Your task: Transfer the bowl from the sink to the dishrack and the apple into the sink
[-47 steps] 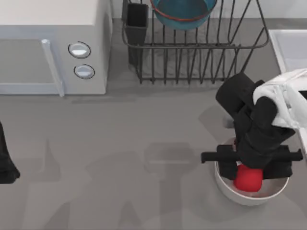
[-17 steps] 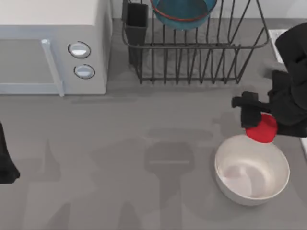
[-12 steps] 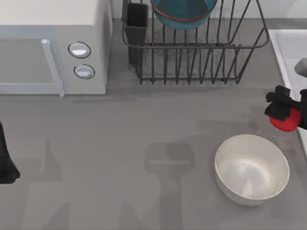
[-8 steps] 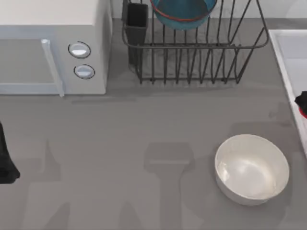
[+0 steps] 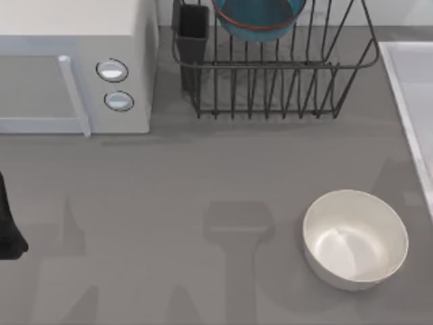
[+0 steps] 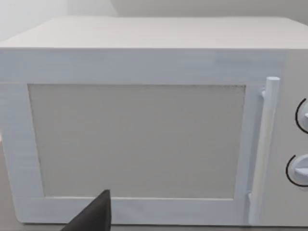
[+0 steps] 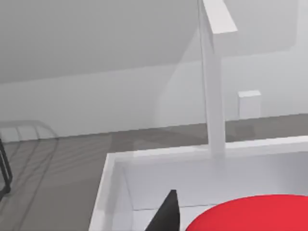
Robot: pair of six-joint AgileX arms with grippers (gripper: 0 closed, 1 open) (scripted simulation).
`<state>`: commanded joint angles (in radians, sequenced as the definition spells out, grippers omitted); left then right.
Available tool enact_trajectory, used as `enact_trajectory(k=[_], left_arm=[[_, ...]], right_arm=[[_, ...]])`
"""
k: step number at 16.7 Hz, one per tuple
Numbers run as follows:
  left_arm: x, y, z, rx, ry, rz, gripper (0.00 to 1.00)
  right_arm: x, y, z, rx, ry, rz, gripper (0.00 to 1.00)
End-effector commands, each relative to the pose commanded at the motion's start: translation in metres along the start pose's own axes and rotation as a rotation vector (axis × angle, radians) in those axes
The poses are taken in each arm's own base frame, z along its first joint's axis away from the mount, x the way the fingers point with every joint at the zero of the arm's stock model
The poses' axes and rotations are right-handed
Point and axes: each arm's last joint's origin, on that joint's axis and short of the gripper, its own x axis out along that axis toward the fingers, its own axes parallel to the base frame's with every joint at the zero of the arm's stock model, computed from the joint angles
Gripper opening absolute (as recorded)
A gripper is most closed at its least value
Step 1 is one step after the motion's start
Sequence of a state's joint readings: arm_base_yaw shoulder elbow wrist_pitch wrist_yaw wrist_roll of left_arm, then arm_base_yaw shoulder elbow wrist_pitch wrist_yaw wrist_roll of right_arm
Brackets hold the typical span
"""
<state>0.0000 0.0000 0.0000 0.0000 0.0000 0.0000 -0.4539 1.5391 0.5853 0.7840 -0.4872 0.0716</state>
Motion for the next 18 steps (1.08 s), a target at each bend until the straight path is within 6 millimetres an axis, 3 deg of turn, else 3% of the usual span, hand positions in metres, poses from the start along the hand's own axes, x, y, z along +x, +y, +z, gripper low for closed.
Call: enact_trajectory(k=[4,11,14,18], left_arm=[[0.000,0.000,0.000,0.000,0.000,0.000,1.00],[0.000,0.000,0.000,0.000,0.000,0.000,1.00],[0.000,0.000,0.000,0.000,0.000,0.000,1.00],[0.000,0.000,0.000,0.000,0.000,0.000,1.00]], right_arm=[[-0.015,-0.014,0.027,-0.130,-0.156,-0.050,0.00],[-0.013,-0.015,0.024,-0.129,-0.154,-0.051,0.00],[-0.005,-0.023,0.006,-0.129,-0.151,-0.055,0.00],[0.010,-0.035,-0.042,-0.134,-0.155,-0.049,0.00]])
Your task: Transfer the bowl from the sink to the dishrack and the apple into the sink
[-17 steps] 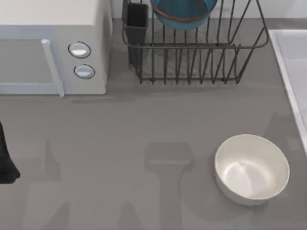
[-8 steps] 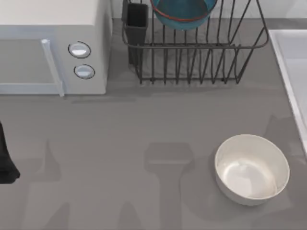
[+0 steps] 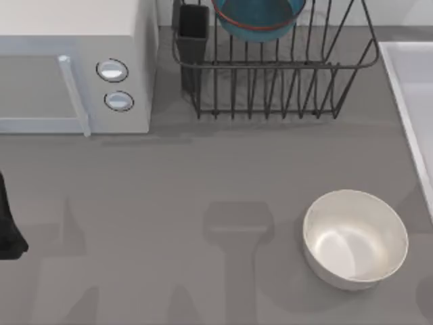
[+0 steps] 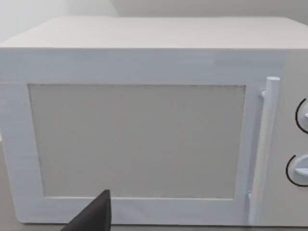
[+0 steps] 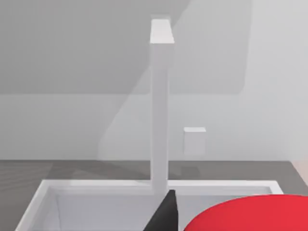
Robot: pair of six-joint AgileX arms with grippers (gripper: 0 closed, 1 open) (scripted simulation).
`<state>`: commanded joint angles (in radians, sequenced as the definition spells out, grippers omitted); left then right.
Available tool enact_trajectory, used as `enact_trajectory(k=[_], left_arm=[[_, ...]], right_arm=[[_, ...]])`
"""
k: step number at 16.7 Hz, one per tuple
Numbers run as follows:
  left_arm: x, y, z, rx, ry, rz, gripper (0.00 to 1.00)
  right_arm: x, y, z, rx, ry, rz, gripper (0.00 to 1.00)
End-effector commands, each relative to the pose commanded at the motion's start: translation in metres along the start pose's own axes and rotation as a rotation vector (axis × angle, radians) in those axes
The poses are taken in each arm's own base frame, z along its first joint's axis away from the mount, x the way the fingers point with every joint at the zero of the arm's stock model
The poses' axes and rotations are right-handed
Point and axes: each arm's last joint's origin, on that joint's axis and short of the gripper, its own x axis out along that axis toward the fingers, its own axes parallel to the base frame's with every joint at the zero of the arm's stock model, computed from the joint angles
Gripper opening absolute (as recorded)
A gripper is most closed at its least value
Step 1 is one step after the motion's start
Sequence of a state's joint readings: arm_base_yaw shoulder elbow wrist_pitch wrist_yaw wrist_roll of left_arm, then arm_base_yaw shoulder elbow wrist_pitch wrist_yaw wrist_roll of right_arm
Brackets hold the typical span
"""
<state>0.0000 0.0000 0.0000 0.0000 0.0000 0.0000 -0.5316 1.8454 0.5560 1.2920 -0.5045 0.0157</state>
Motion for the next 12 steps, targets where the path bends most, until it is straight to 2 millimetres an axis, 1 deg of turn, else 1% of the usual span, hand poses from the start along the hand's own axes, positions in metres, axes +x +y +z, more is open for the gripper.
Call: enact_trajectory(k=[3,6,8,12], left_arm=[[0.000,0.000,0.000,0.000,0.000,0.000,1.00],[0.000,0.000,0.000,0.000,0.000,0.000,1.00],[0.000,0.000,0.000,0.000,0.000,0.000,1.00],[0.000,0.000,0.000,0.000,0.000,0.000,1.00]], right_arm=[[-0.003,0.002,-0.036,-0.010,-0.020,0.000,0.00],[-0.010,0.007,-0.064,-0.005,-0.013,-0.002,0.00],[-0.014,0.009,-0.074,-0.002,-0.007,-0.003,0.00],[-0.014,0.010,-0.076,-0.001,-0.005,-0.003,0.00]])
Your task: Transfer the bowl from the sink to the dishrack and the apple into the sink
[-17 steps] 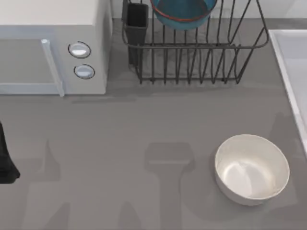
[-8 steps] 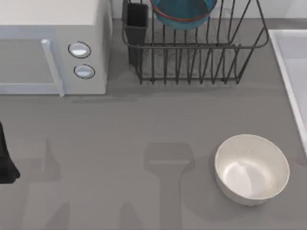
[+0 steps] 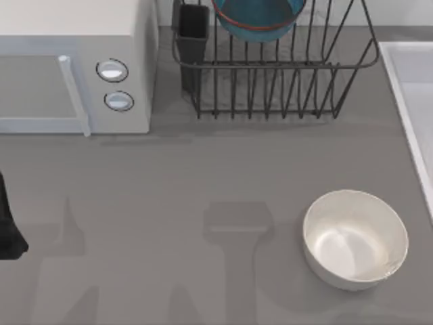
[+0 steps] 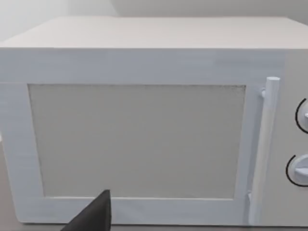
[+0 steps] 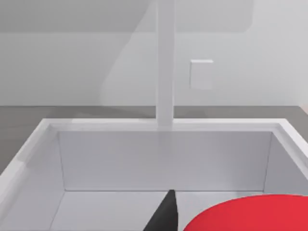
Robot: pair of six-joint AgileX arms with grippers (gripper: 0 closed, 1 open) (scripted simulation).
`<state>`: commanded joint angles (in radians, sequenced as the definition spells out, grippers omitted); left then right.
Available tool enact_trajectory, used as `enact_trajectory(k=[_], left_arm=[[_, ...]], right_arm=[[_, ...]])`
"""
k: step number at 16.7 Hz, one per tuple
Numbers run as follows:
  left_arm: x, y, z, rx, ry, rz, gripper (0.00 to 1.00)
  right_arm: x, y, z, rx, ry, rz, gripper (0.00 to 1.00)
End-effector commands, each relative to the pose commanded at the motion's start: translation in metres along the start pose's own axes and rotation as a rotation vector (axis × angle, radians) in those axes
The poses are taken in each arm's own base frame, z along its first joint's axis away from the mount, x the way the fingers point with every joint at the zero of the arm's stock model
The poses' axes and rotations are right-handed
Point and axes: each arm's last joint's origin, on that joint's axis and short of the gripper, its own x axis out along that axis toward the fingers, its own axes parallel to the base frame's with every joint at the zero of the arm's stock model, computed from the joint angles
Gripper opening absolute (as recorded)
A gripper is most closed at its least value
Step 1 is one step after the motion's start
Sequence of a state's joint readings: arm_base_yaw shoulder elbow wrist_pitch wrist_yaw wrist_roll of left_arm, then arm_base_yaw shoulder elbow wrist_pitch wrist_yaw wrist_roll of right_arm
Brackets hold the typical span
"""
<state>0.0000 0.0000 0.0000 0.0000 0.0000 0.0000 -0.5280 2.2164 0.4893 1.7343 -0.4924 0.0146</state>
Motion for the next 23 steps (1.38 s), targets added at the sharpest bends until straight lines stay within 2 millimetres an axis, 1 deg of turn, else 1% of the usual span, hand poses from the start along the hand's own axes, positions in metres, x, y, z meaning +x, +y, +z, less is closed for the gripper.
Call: enact_trajectory(k=[1,14,15,23], left_arm=[[0.0000,0.0000,0.0000,0.000,0.000,0.000,1.00],[0.0000,0.0000,0.0000,0.000,0.000,0.000,1.00],[0.0000,0.0000,0.0000,0.000,0.000,0.000,1.00],[0.0000,0.0000,0.0000,0.000,0.000,0.000,1.00]], right_arm=[[0.0000,0.0000,0.0000,0.000,0.000,0.000,0.00],[0.0000,0.0000,0.0000,0.000,0.000,0.000,0.98],[0.0000,0.0000,0.0000,0.000,0.000,0.000,1.00],[0.0002,-0.0001,0.0002,0.000,-0.001,0.000,1.00]])
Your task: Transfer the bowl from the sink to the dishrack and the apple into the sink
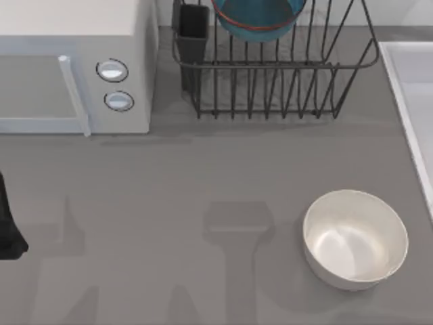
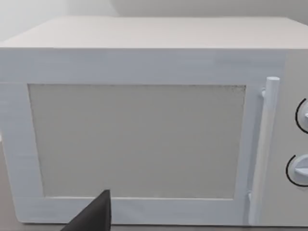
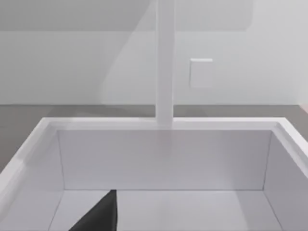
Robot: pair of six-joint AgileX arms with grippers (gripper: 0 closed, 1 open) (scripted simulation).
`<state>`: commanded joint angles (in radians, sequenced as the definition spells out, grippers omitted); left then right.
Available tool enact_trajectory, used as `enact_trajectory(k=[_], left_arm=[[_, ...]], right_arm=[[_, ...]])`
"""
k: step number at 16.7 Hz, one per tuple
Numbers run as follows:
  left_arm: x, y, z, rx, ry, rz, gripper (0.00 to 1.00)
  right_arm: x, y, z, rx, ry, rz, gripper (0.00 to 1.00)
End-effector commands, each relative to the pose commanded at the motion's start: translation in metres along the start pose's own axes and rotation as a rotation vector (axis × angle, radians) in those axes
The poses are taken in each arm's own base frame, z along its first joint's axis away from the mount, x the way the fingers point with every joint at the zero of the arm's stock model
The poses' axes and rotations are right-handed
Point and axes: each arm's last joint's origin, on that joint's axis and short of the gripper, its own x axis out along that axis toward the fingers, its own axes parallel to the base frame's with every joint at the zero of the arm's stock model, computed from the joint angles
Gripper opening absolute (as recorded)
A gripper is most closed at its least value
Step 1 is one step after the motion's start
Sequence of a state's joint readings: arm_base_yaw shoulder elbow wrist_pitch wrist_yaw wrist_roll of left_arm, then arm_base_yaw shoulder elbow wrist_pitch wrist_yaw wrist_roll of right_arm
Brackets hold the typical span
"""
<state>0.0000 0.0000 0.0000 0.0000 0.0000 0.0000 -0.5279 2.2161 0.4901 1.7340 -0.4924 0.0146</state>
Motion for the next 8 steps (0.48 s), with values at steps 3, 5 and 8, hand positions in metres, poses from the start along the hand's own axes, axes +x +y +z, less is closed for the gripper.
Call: enact_trajectory(k=[3,5,8], left_arm=[[0.000,0.000,0.000,0.000,0.000,0.000,1.00],[0.000,0.000,0.000,0.000,0.000,0.000,1.00],[0.000,0.000,0.000,0.000,0.000,0.000,1.00]], right_arm=[[-0.002,-0.001,0.004,0.021,0.006,-0.029,1.00],[-0.005,-0.001,0.016,0.045,0.009,-0.074,1.00],[-0.005,0.006,0.047,0.046,-0.015,-0.102,1.00]])
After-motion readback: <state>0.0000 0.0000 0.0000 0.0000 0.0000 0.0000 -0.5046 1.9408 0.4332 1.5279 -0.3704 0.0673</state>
